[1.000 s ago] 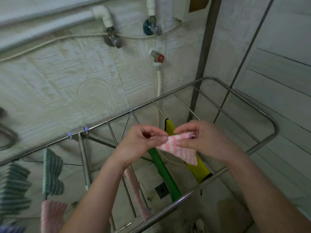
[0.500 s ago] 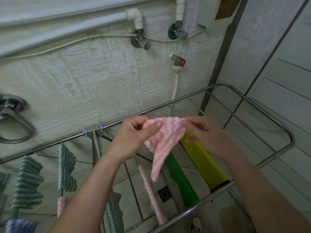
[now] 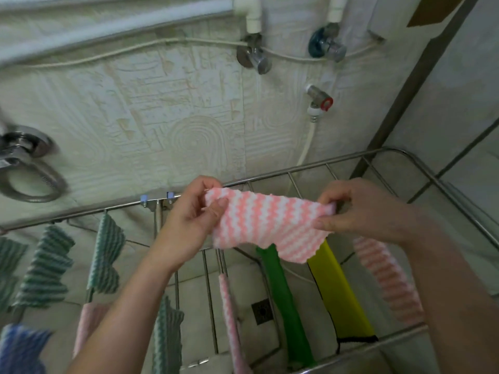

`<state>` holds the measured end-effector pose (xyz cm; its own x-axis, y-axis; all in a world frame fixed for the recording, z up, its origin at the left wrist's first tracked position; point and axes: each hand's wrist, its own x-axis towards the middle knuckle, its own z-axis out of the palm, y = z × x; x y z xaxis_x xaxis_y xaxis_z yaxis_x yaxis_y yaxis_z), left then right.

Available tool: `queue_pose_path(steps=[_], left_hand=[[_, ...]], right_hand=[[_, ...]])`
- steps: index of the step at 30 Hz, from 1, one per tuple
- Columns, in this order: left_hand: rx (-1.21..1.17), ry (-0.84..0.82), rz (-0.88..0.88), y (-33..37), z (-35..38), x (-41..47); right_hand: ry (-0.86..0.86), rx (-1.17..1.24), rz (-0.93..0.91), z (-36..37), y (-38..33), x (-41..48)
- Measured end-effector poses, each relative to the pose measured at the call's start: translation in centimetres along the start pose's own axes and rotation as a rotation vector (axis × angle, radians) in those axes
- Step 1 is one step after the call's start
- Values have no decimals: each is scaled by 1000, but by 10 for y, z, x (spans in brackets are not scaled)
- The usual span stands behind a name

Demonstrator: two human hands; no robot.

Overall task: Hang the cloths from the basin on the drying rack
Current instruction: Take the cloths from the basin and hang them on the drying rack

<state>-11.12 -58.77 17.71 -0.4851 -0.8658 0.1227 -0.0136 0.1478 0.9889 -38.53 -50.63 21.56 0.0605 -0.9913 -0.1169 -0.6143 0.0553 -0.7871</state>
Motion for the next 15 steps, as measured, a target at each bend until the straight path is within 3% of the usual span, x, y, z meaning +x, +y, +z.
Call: queue_pose_path(steps=[3, 5, 10, 12, 15], left_hand=[[-118, 190, -24, -4, 14, -3], [-203, 348, -95, -14, 30, 9], [-322, 436, -471, -64, 49, 38], [-317, 411, -562, -80, 46, 42], [-389, 321, -549, -79, 42, 38]], right_hand=[[-139, 579, 42, -5, 8, 3], [-170, 786, 166, 3, 26, 24], [28, 645, 477, 52, 74, 83], [87, 591, 481, 62, 82, 95], [75, 515, 436, 58, 83, 97]])
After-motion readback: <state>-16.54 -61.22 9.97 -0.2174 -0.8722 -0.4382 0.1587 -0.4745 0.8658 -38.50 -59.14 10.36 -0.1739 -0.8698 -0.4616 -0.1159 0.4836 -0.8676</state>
